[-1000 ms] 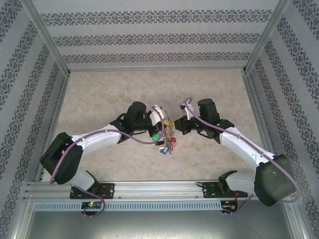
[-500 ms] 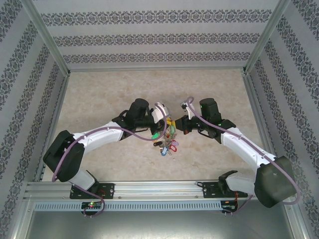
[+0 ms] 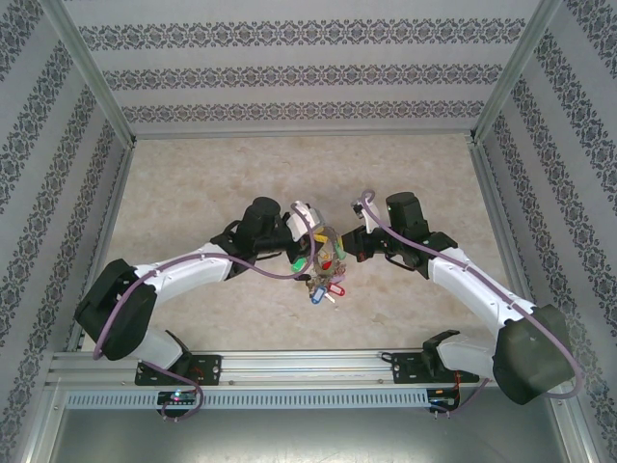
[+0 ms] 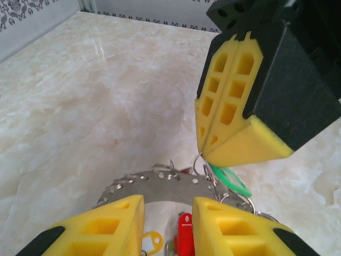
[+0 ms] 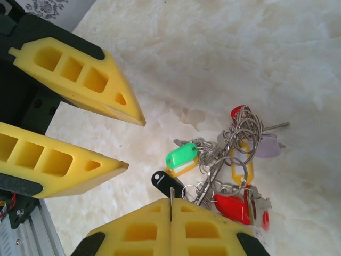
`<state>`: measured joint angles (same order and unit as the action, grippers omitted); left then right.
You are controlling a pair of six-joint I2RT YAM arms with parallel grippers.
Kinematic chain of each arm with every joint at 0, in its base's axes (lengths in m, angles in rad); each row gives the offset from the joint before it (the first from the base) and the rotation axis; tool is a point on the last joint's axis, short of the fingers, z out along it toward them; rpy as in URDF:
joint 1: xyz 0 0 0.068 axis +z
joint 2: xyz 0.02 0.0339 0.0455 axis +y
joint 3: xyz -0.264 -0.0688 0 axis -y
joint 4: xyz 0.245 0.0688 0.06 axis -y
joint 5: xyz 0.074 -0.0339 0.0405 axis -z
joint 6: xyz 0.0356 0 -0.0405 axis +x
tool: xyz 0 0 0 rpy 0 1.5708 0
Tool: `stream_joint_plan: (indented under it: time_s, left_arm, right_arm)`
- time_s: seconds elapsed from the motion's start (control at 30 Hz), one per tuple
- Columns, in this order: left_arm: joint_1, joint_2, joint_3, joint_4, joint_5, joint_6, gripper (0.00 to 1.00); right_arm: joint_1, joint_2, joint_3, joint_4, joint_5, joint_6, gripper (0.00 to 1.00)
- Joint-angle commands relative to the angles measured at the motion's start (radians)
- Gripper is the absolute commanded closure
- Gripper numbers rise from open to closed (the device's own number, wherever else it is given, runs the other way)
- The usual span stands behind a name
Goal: Put the keys on the keyring
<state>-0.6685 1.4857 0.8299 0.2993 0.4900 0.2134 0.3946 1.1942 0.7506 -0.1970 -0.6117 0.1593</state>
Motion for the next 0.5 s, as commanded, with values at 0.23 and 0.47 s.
stream_joint_plan:
  time_s: [0.23, 0.47]
  left_arm:
    - [-0.008, -0.03, -0.048, 0.137, -0.027, -0.056, 0.7]
    - [-0.008, 0.008, -0.048, 0.201, -0.038, -0.182, 0.69]
  right_arm:
    - [0.006, -0.019, 0.013, -0.005, 0.043, 0.027, 1.0]
    - [0.027, -0.013, 0.014, 0.016, 0.074, 0.018, 1.0]
